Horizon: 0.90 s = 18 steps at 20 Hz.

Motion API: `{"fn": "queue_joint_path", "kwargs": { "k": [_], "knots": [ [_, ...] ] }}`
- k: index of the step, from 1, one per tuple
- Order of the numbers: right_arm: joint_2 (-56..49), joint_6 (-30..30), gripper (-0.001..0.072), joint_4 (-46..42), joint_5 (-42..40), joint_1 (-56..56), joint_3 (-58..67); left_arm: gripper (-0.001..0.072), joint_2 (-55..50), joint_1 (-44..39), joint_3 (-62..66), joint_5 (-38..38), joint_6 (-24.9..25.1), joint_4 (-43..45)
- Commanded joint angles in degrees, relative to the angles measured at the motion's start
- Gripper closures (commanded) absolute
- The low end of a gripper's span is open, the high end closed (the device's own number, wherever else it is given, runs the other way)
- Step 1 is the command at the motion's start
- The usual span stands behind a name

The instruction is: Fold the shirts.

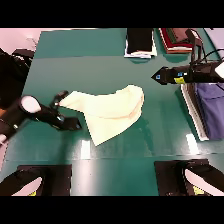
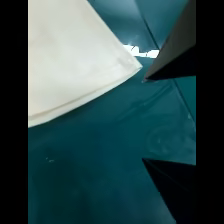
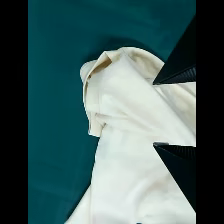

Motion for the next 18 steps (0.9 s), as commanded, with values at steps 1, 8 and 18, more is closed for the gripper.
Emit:
{"fn": "queue_joint_path", "kwargs": {
  "k": [1,8,18],
  "knots": [
    [0.17,0.00,0.0276,0.07,-0.22,-0.07,-0.02,0.0161,1.27,-9.57,-8.17,6.93,-3.74,-5.49],
    [0.20,0.04,0.0276,0.22,0.15,-0.04,-0.02,0.0161,-2.36,-23.82,-8.44,16.35,-8.81,-7.72],
    [0.33,0.02,0.0277,1.44,0.04,3.30,-0.02,0.0673,-3.43,-21.24,-7.48,23.41,-8.22,-9.07]
  ]
}}
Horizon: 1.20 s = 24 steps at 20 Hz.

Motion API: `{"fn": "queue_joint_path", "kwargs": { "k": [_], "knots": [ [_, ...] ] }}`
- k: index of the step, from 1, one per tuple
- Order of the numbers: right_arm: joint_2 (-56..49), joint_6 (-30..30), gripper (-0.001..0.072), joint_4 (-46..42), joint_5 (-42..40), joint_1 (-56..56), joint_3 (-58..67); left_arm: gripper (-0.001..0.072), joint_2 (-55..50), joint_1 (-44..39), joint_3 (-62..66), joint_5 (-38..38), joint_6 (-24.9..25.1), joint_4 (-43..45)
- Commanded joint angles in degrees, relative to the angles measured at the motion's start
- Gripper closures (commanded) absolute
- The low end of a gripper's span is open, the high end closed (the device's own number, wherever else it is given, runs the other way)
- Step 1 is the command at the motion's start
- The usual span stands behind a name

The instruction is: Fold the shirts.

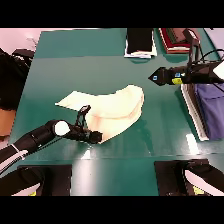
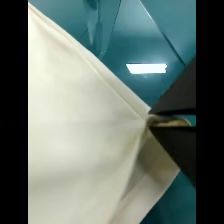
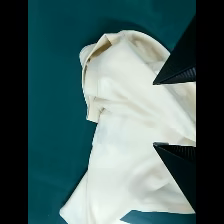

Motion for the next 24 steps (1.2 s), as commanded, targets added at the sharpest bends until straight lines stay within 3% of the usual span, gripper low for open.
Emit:
{"fn": "queue_joint_path", "kwargs": {
  "k": [1,4,9,13,14,15,16,20,22,24],
  "knots": [
    [0.04,0.04,0.0277,0.09,0.00,1.07,-0.02,0.0680,0.00,4.26,0.74,-2.27,0.42,1.14],
    [0.04,0.04,0.0277,-0.37,1.90,0.85,-0.02,0.0681,3.04,12.35,3.19,-13.00,1.86,10.86],
    [0.04,0.02,0.0277,-0.39,7.61,-2.58,-0.02,0.0680,20.61,26.73,3.19,-28.59,-0.02,36.02],
    [0.02,0.02,0.0277,-0.39,7.37,-3.37,-0.02,0.0676,27.34,33.88,3.19,-33.05,0.48,39.39],
    [0.04,0.02,0.0277,-0.35,7.43,-3.34,-0.02,0.0441,27.32,33.97,3.26,-33.68,0.74,39.41],
    [0.02,0.02,0.0277,-0.35,7.43,-3.34,-0.02,0.0082,27.32,33.97,3.26,-33.53,1.05,39.39],
    [0.02,0.02,0.0277,-0.37,7.41,-3.34,-0.02,0.0040,27.30,33.97,3.45,-32.54,1.18,39.39],
    [0.02,0.02,0.0277,-0.24,6.84,-3.34,-0.02,0.0044,26.53,33.97,8.24,-22.43,1.22,39.63],
    [0.02,0.02,0.0277,-0.20,6.78,-3.28,-0.02,0.0229,22.64,35.04,11.30,-17.77,0.79,39.50],
    [0.02,0.02,0.0277,-0.26,6.78,-2.62,-0.02,0.0229,15.85,38.53,14.43,-14.78,0.37,39.06]
  ]
}}
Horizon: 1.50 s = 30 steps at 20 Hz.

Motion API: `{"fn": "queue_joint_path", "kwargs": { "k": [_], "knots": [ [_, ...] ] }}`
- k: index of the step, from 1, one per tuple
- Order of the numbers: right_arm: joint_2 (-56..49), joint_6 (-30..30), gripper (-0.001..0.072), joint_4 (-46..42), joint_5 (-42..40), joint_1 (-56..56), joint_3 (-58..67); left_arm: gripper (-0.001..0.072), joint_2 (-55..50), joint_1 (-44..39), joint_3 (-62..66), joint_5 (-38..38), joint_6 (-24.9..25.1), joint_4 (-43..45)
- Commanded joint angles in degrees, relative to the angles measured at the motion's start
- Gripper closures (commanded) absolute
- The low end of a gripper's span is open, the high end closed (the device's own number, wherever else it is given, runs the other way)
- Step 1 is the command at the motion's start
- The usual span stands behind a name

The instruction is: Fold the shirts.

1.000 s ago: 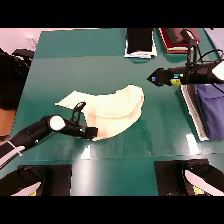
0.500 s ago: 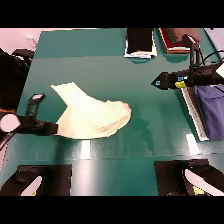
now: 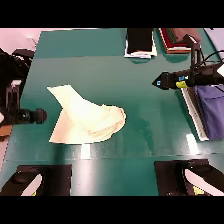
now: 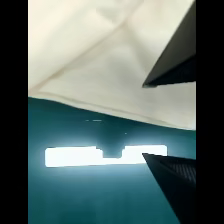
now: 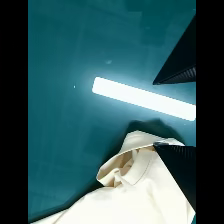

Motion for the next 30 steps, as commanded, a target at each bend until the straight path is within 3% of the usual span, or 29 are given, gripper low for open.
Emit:
{"fn": "queue_joint_path", "kwargs": {
  "k": [1,4,7,13,22,23,25,29,30],
  "knots": [
    [0.00,0.00,0.0277,0.02,0.07,1.11,-0.02,0.0228,-9.99,5.29,5.68,7.15,-0.66,-0.57],
    [0.00,0.00,0.0278,0.02,-0.87,3.26,-0.02,0.0087,-22.14,12.94,11.34,7.26,1.64,-9.44],
    [0.00,0.02,0.0278,0.02,-2.49,4.66,-0.02,0.0087,-31.56,17.03,12.81,7.89,9.09,-23.28],
    [0.00,0.09,0.0278,0.11,-3.98,5.16,-0.02,0.0089,-42.05,16.81,12.81,11.91,16.44,-34.71],
    [-0.02,0.76,0.0278,0.07,-4.39,5.16,-0.02,0.0096,-43.04,9.01,12.81,23.52,17.42,-37.38],
    [-0.04,0.76,0.0278,0.07,-4.35,5.16,-0.02,0.0237,-43.04,8.17,12.83,25.09,17.40,-37.38],
    [-0.66,0.76,0.0278,0.07,-3.61,5.16,-0.02,0.0686,-43.04,7.74,13.81,26.51,17.38,-37.44],
    [-6.86,0.72,0.0262,0.17,1.73,6.71,-0.02,0.0680,-42.05,7.72,19.67,23.37,17.57,-36.72],
    [-9.31,0.70,0.0169,0.57,1.16,8.26,-0.02,0.0680,-41.88,7.72,21.27,22.34,18.43,-36.72]
  ]
}}
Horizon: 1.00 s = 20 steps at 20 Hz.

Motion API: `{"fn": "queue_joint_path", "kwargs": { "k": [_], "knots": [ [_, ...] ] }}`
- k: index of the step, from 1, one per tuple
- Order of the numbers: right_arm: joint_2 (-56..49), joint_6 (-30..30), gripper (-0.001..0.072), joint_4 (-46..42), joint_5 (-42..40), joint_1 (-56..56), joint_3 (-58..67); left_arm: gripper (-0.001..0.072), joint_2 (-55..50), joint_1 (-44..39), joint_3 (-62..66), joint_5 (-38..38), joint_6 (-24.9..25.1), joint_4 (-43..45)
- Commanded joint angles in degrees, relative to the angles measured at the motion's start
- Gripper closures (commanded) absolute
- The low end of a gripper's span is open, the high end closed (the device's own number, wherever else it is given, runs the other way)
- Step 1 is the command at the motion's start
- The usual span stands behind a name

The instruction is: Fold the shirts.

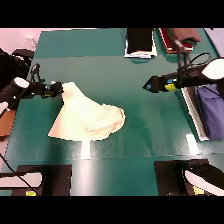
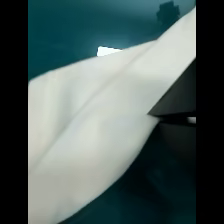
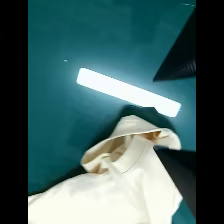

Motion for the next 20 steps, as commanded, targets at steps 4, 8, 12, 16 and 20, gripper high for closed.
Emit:
{"fn": "queue_joint_path", "kwargs": {
  "k": [4,8,12,16,20],
  "knots": [
    [-13.86,-0.33,0.0129,2.08,-4.22,8.98,0.00,0.0680,1.14,-0.26,6.64,-4.61,3.15,0.72],
    [-22.10,-4.55,0.0131,9.14,-8.17,13.86,3.10,0.0680,1.09,-0.26,6.62,-5.01,3.15,1.07],
    [-30.05,-5.31,0.0133,9.33,-4.55,15.63,11.76,0.0680,1.09,-0.24,6.62,-5.11,3.17,1.20],
    [-33.66,-7.30,0.0283,8.79,2.32,16.46,16.76,0.0680,1.09,-0.24,6.62,-5.18,3.21,1.40],
    [-31.95,-10.23,0.0679,8.81,2.27,16.48,16.76,0.0680,1.14,-0.24,6.64,-5.70,3.21,1.38]
  ]
}}
